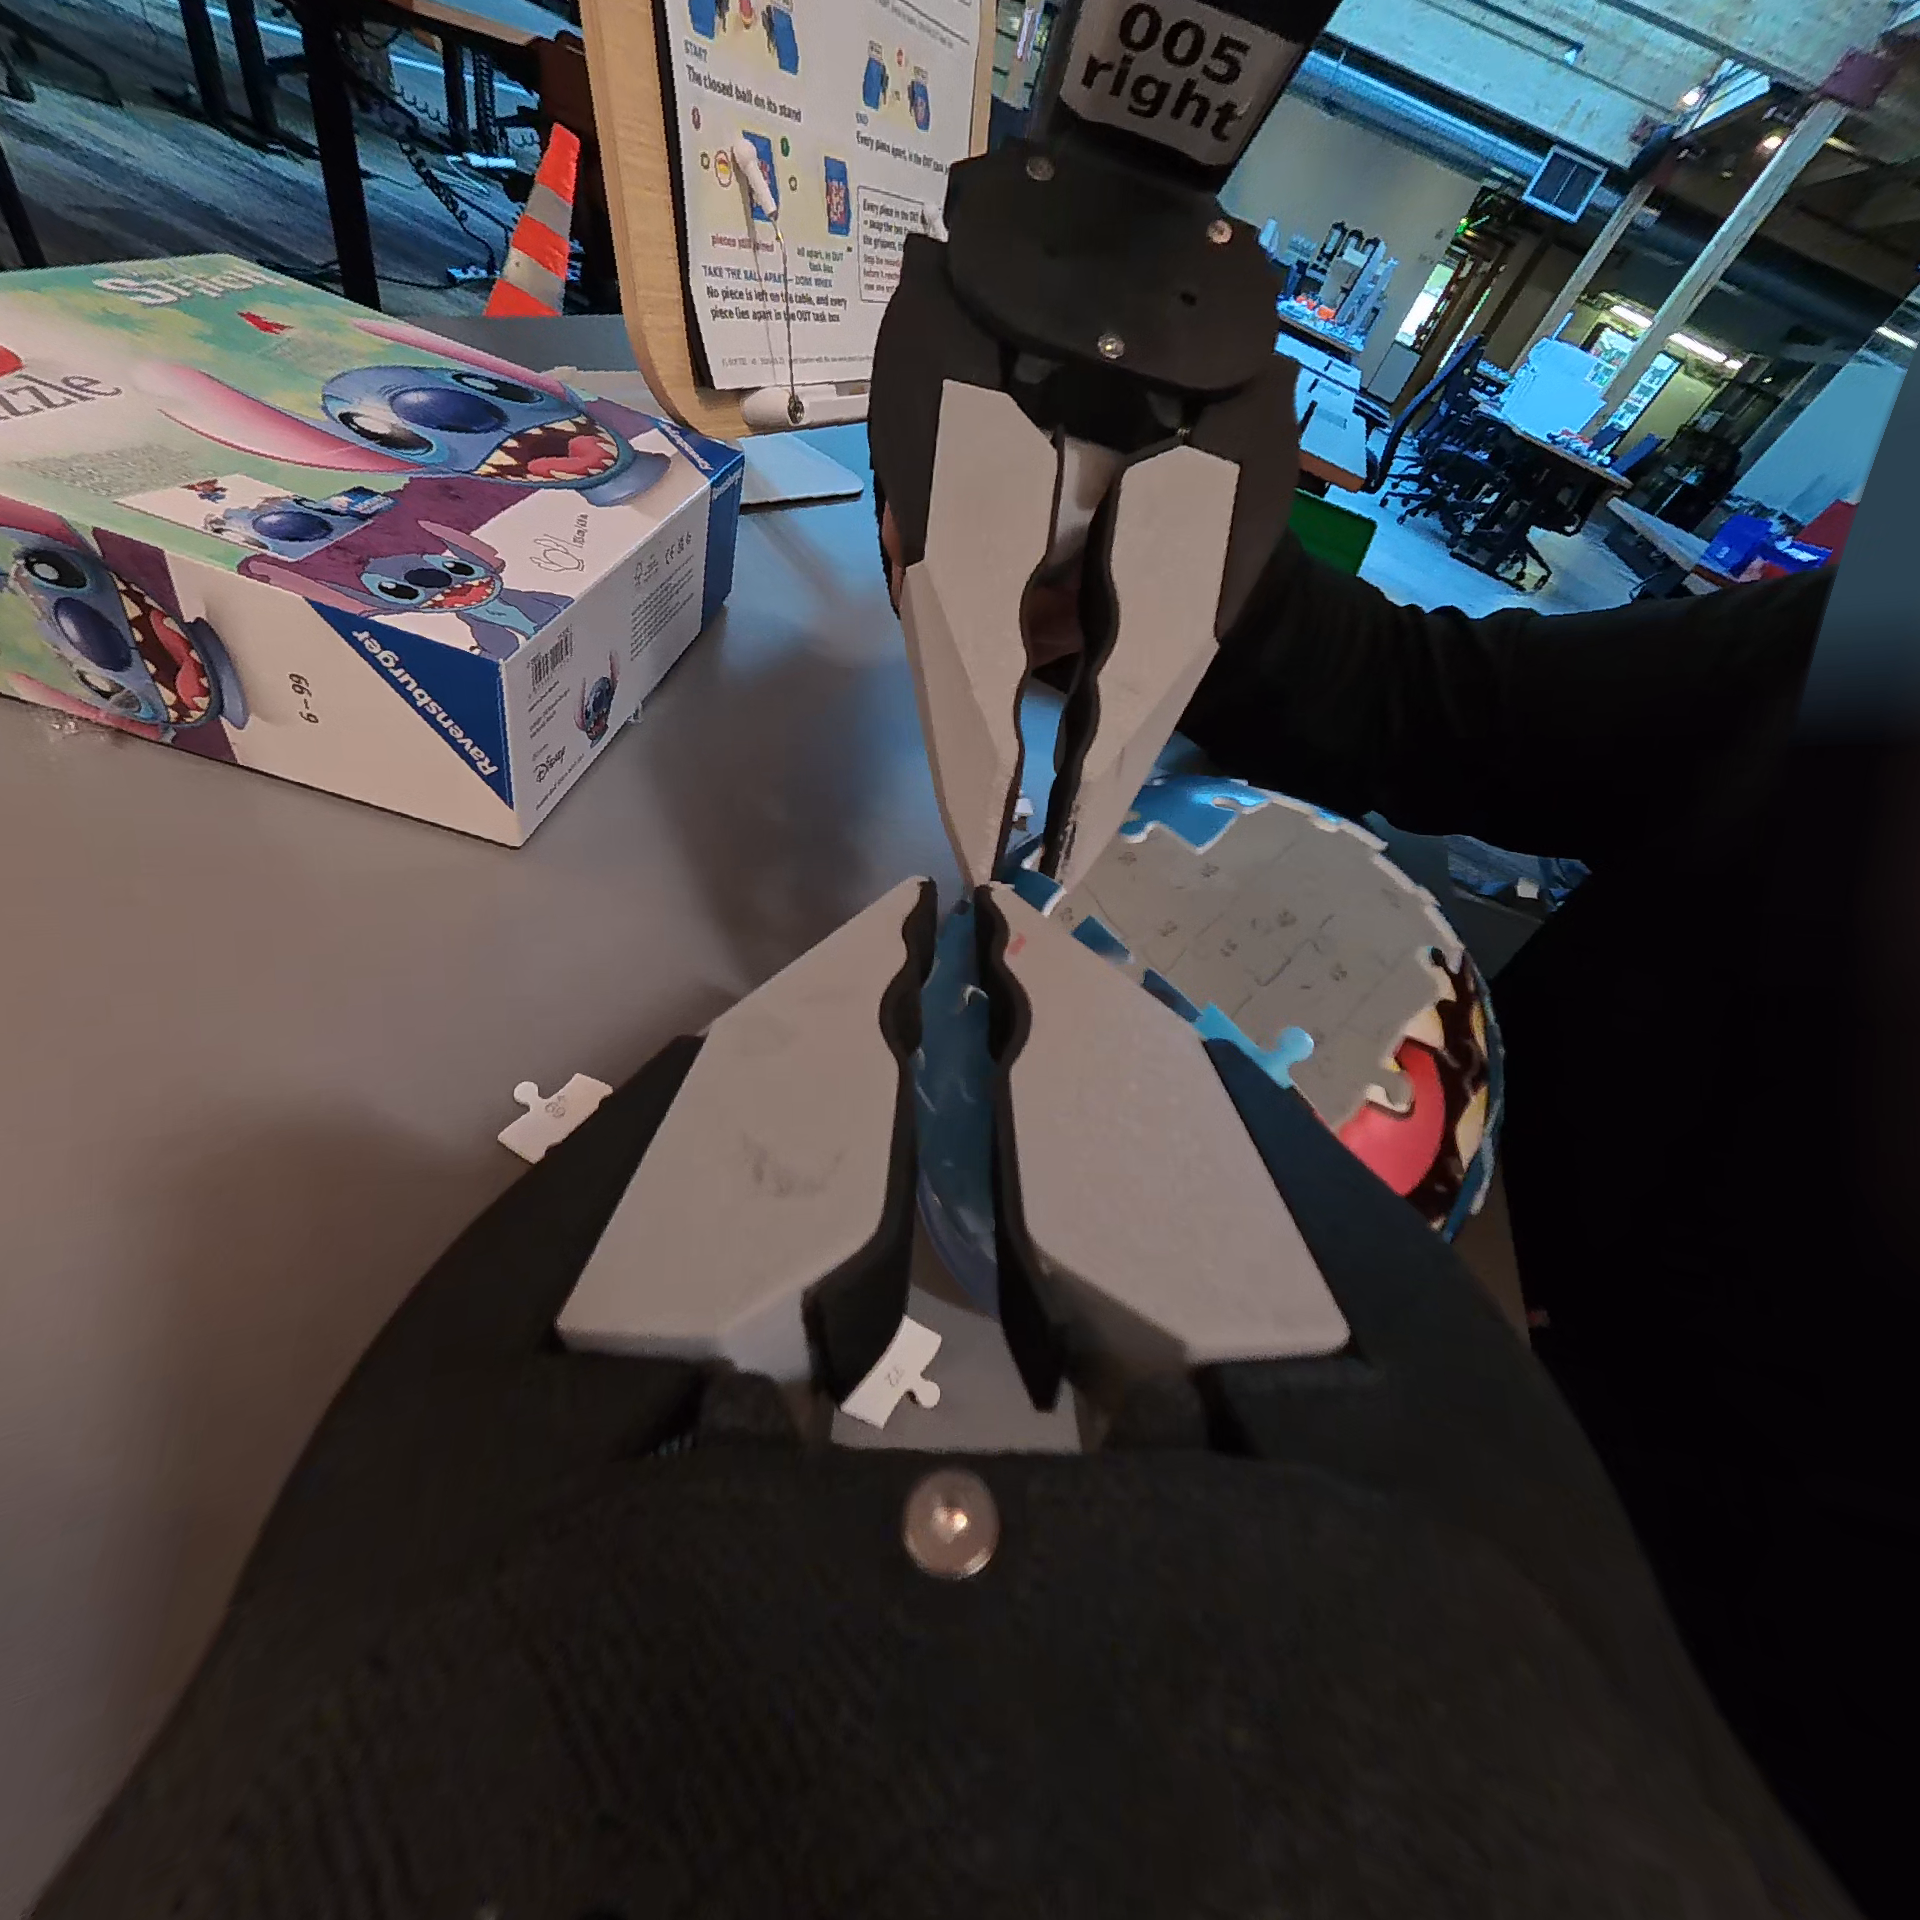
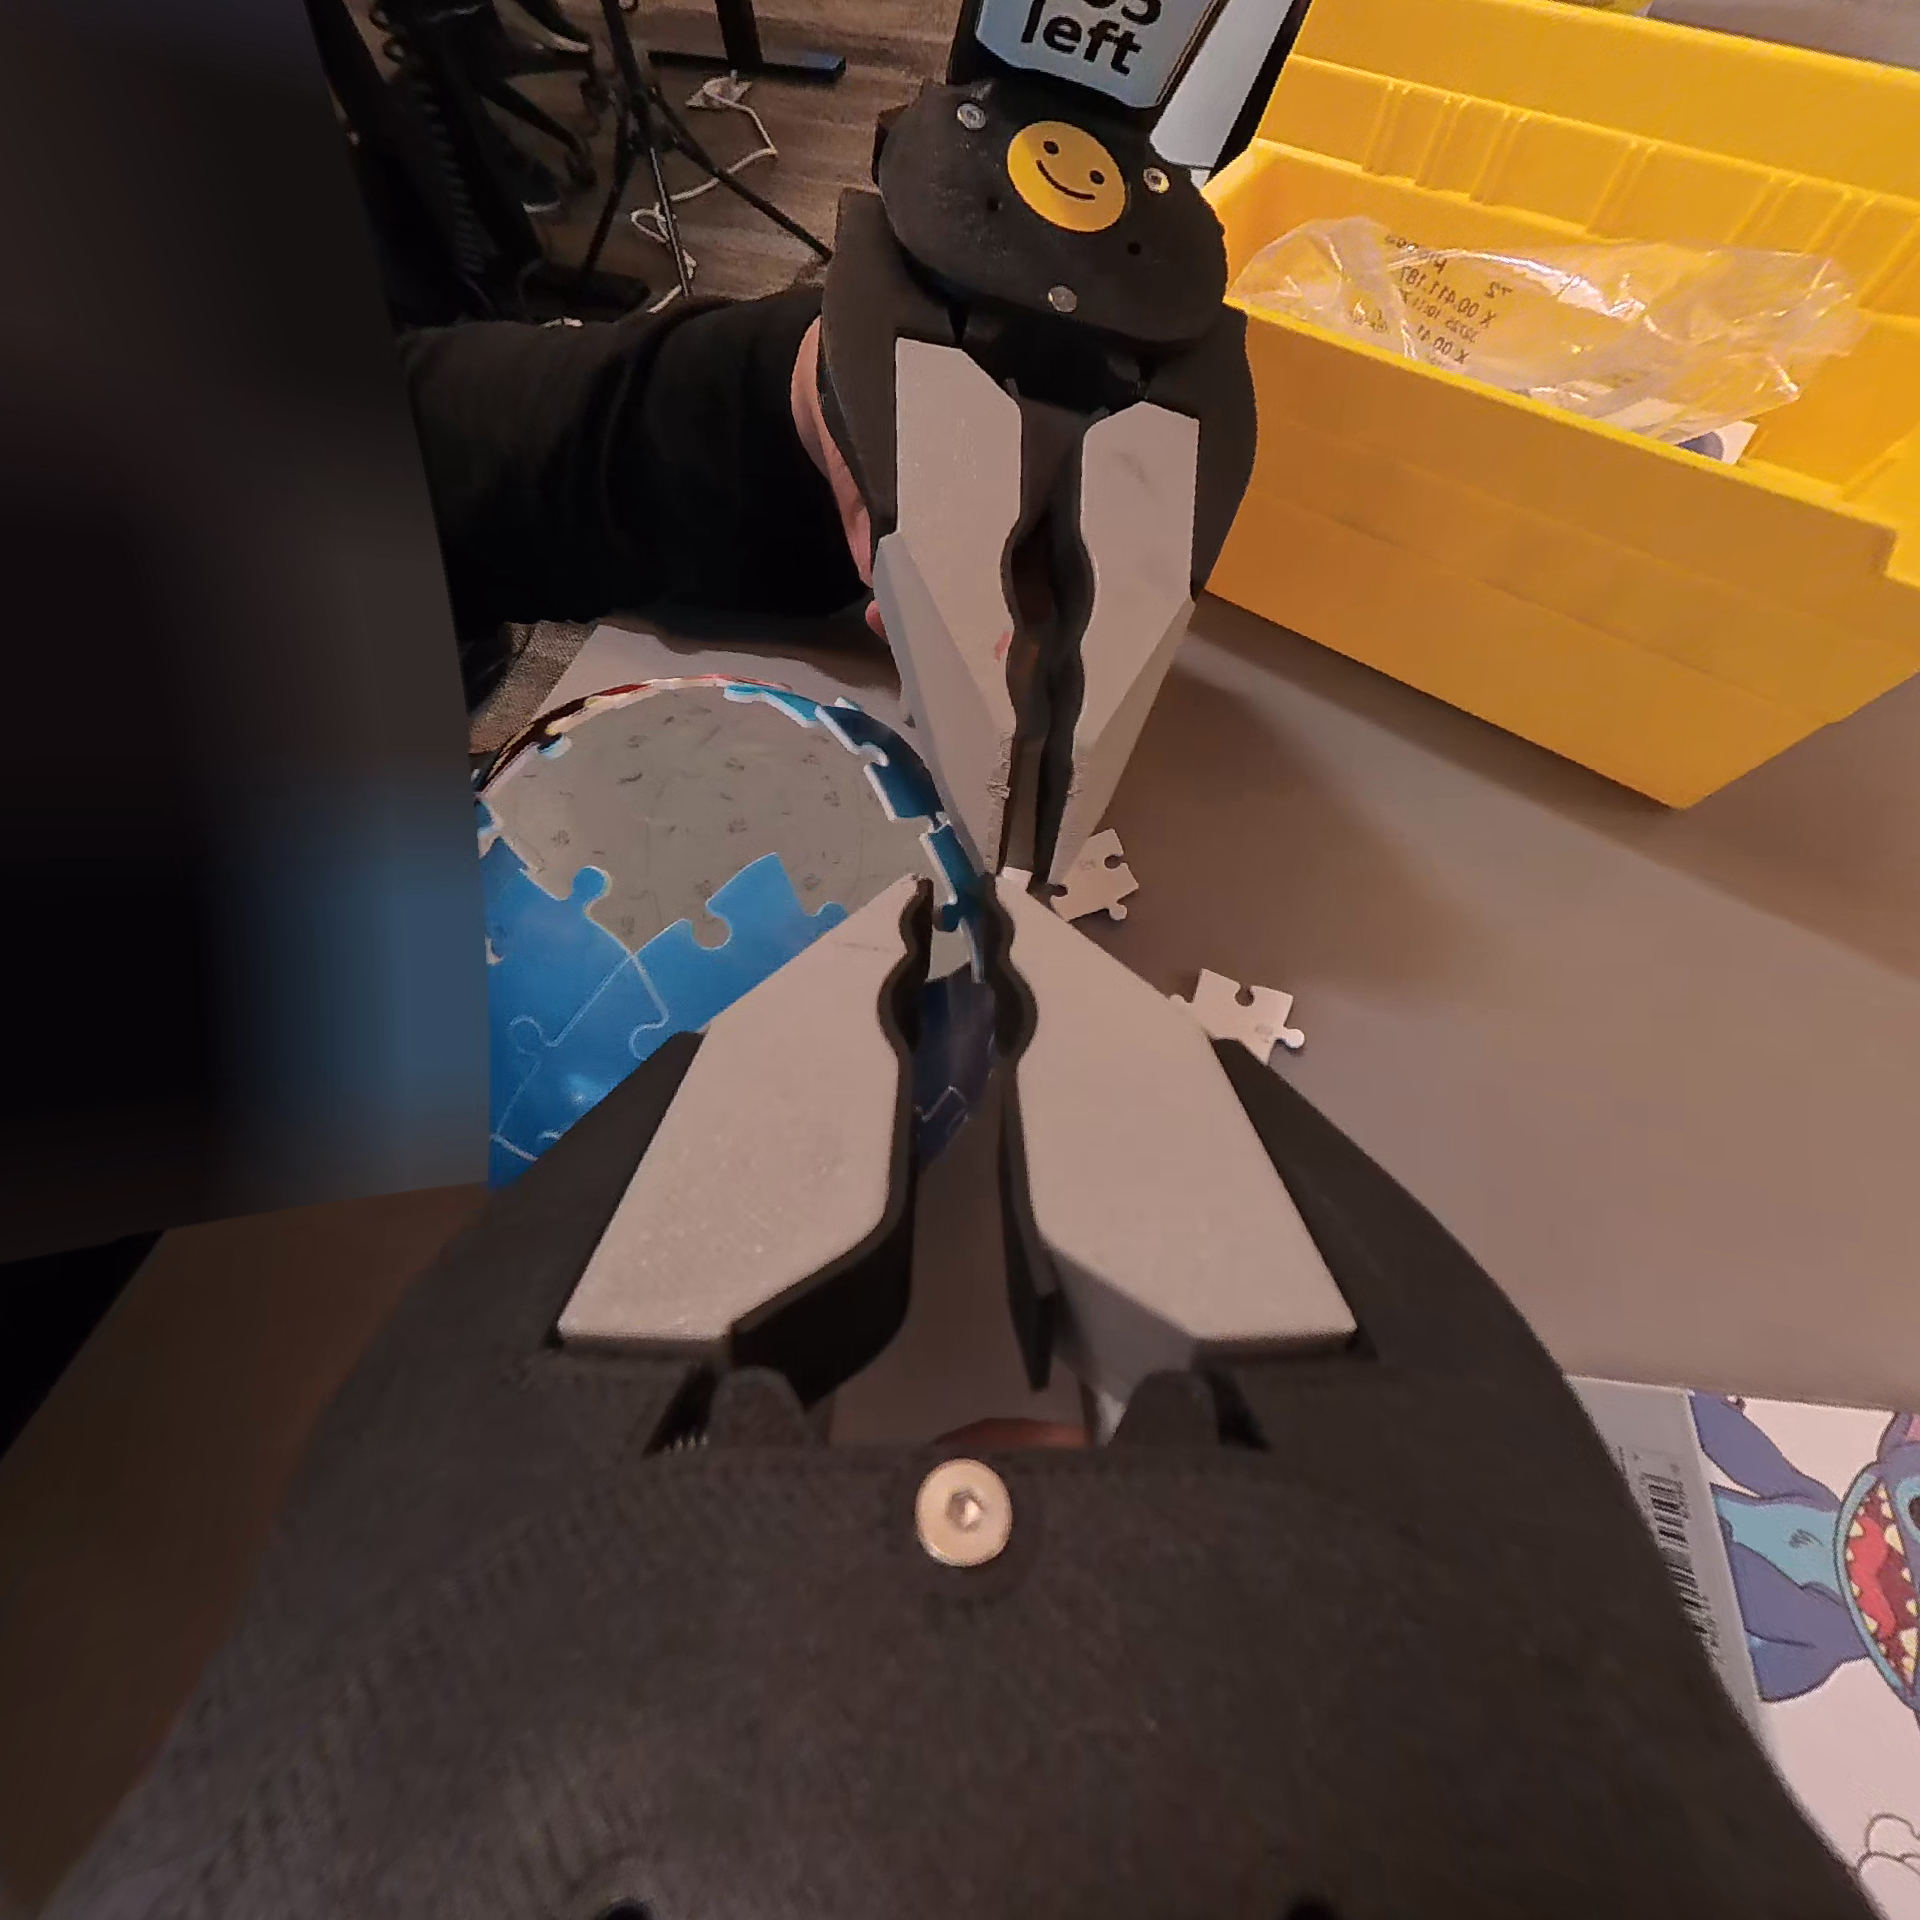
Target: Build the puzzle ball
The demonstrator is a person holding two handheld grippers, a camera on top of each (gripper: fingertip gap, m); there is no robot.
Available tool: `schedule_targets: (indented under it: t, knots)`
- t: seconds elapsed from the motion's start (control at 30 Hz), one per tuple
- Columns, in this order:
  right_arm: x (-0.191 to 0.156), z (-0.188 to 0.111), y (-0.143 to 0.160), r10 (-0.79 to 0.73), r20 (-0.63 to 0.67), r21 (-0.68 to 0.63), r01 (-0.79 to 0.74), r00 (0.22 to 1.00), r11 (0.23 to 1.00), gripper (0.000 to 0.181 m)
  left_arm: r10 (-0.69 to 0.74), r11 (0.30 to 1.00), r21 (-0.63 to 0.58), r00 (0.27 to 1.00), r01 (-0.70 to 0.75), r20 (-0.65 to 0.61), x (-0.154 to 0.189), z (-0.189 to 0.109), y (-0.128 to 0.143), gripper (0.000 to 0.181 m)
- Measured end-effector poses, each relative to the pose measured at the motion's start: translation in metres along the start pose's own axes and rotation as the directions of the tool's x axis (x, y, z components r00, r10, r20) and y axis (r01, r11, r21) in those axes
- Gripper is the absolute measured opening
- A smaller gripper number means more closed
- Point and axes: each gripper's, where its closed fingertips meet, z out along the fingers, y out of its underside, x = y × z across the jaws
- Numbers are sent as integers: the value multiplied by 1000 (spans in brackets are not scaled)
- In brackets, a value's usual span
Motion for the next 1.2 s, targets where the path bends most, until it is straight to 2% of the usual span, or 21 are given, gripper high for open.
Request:
schedule_targets:
  t: [0.7, 1.2]
  knots:
    - [-2, 4, -5, 4, -57, -44, -6, 998, 999, 4, -24, 999, 27, 1000, 24, 5, -5, -6, -4, 5]
    - [-3, 2, -5, -92, -95, -87, 83, 991, 993, 2, -27, 999, 26, 1000, 27, 3, -6, -6, -3, 6]
